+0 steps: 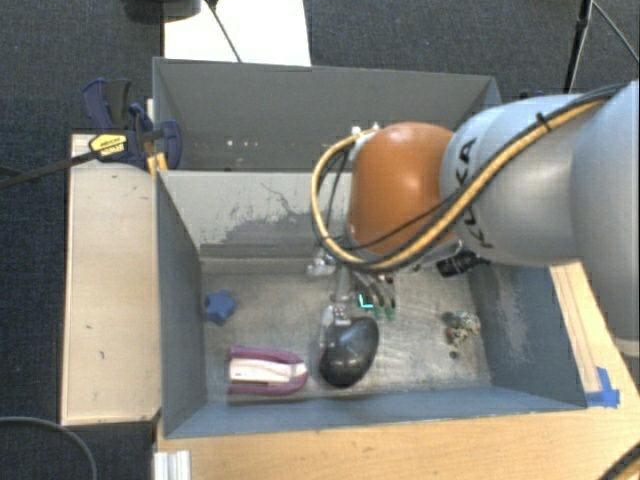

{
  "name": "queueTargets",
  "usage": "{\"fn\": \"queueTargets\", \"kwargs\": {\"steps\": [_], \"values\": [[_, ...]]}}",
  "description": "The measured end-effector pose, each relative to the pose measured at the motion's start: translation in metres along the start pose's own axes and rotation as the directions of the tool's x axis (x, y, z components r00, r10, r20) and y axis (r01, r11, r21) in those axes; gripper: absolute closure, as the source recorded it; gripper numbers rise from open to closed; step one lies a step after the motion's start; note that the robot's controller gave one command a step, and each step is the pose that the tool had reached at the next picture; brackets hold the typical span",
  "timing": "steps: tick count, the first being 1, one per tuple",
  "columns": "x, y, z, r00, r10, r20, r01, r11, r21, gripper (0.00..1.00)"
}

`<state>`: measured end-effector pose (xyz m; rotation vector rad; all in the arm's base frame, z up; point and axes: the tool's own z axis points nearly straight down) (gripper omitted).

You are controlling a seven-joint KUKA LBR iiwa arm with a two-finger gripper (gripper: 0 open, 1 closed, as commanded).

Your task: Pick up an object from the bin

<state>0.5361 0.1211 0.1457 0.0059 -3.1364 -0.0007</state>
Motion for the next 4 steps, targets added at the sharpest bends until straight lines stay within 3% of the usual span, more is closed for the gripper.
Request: {"fn": "queueTargets", "kwargs": {"steps": [1, 2, 3, 4], "values": [[0.017, -0.052, 0.053, 1.000, 0.004, 0.002, -0.004, 1.000, 0.002, 0.00], [0.036, -0.108, 0.039, 0.934, 0.358, 0.003, -0.358, 0.934, 0.000, 0.00], [0.001, -0.137, 0.072, 0.993, -0.114, 0.012, 0.114, 0.994, 0.000, 0.00], [0.035, -0.229, 0.029, 0.986, -0.167, 0.010, 0.167, 0.986, 0.007, 0.00]]}}
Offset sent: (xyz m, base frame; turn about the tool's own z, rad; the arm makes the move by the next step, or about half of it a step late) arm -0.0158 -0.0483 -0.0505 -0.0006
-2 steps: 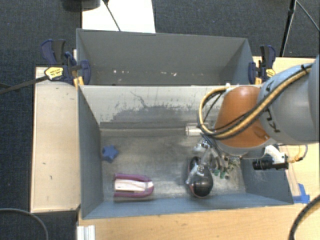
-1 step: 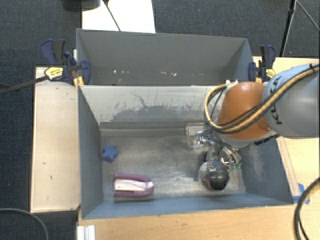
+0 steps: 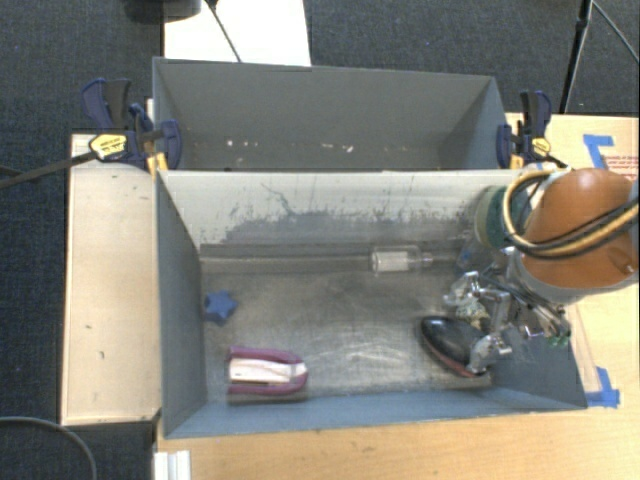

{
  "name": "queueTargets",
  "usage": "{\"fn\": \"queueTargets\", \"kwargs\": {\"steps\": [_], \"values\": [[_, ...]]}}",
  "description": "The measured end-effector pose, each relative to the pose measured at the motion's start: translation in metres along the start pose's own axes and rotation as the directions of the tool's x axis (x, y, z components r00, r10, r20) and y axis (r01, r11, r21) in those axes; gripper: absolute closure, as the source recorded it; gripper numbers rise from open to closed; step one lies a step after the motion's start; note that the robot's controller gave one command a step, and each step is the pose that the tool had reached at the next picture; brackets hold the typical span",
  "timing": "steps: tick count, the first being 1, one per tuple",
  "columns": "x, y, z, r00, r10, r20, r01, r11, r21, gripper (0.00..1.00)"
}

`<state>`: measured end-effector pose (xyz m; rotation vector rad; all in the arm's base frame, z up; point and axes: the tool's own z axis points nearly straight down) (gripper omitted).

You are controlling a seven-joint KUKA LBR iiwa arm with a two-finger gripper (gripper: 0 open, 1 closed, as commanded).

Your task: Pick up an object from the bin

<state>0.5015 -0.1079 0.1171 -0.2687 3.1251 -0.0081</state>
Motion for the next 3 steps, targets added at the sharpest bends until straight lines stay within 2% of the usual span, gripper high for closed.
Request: {"fn": "queueTargets", "kwargs": {"steps": [1, 2, 3], "values": [[0.001, -0.023, 0.044, 0.804, -0.594, 0.007, 0.594, 0.804, -0.009, 0.00], [0.001, -0.024, 0.043, 0.807, -0.590, 0.005, 0.590, 0.807, -0.008, 1.00], [0.000, 0.002, -0.105, 0.790, -0.613, 0.006, 0.613, 0.790, 0.000, 1.00]]}}
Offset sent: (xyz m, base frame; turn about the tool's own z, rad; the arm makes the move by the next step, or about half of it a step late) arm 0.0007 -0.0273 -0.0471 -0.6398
